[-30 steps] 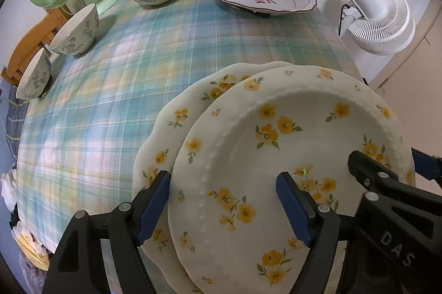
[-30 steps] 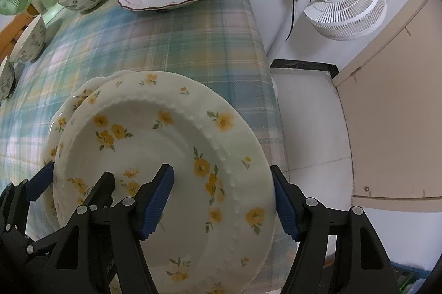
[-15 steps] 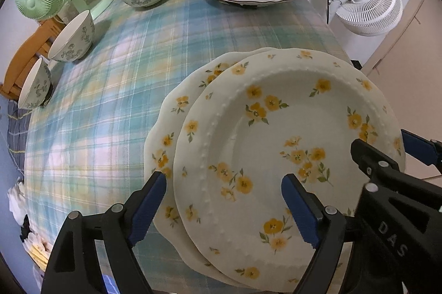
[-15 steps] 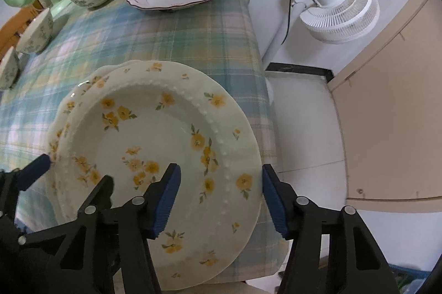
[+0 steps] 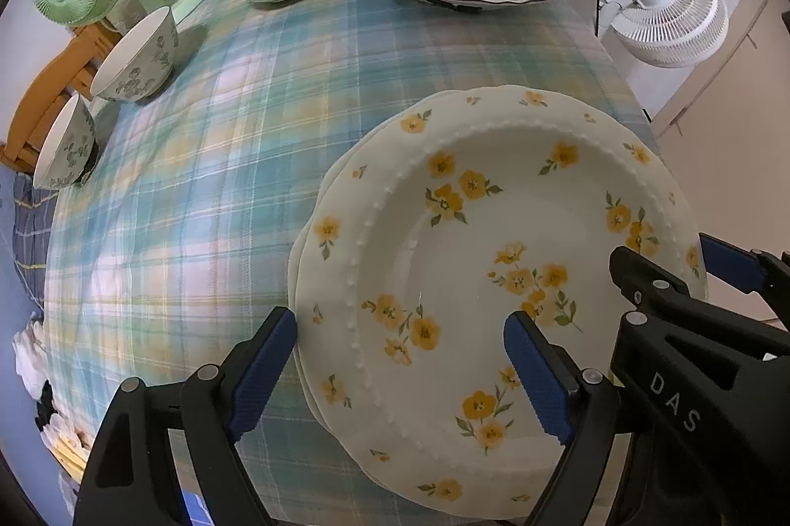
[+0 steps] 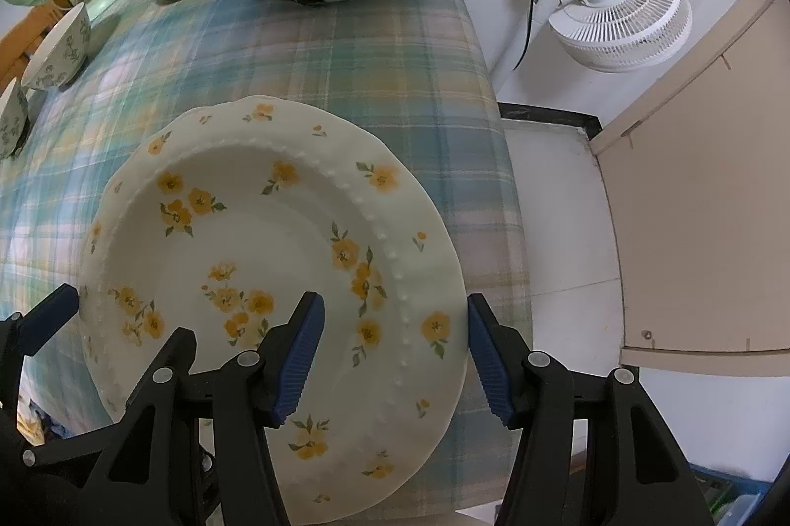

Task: Organize plates and bowls
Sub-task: 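Lower the dotted-rim plate onto the first plate and open the left gripper, then withdraw the left gripper up from the plate stack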

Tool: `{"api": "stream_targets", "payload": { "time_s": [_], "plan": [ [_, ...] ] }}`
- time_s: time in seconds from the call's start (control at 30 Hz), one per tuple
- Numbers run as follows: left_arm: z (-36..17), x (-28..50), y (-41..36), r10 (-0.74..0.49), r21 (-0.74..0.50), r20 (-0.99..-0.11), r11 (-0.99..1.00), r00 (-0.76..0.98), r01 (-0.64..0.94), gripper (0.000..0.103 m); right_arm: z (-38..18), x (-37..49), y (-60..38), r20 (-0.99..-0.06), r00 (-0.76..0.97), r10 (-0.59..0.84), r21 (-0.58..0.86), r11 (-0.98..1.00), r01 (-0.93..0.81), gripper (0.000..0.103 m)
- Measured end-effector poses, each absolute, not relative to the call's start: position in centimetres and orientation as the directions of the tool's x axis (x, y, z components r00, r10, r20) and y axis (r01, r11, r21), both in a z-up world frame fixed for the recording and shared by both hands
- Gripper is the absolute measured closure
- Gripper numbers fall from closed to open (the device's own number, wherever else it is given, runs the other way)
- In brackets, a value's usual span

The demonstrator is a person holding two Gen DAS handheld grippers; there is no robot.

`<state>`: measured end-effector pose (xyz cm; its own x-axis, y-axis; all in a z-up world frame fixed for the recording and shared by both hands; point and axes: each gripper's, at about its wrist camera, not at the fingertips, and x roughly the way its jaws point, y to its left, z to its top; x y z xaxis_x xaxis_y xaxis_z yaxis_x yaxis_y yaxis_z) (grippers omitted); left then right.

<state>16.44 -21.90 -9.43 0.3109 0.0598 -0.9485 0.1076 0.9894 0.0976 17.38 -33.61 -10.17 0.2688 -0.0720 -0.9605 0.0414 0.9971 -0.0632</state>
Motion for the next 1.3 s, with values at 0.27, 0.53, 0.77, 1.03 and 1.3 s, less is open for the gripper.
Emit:
{"api": "stream_targets", "payload": {
  "time_s": [0.27, 0.53, 0.77, 1.03, 1.3],
  "plan": [
    [-9.2, 15.9, -22.0, 0.065, 0.089, -0.943, 0.994, 0.326, 0.058, 0.015, -10.1, 17.4, -34.1, -0.959, 0.281, -0.023, -0.018, 1.0, 0.018, 0.041],
    [-7.3, 15.1, -21.5, 0.036, 0.051, -0.933, 0.998, 0.359, 0.033, 0.013, -7.8, 16.5, -34.3, -0.939, 0.343, 0.023, 0.02, 1.0, -0.012, 0.03],
    [-4.2, 14.8, -20.3, -0.014, 0.023, -0.903, 0.996, 0.429, 0.081, 0.012, -4.5, 15.4, -33.5, -0.914, 0.404, 0.034, 0.047, 0.999, 0.022, 0.026],
    [-0.4, 16.6, -19.4, -0.056, 0.015, -0.853, 0.991, 0.519, 0.13, 0.012, -0.2, 15.8, -32.4, -0.868, 0.497, 0.008, 0.05, 0.996, 0.072, 0.026],
    [1.8, 19.6, -19.6, -0.082, -0.009, -0.825, 0.991, 0.559, 0.132, 0.012, 3.0, 18.4, -32.2, -0.825, 0.565, -0.009, 0.047, 0.995, 0.084, 0.026]
  ]
}}
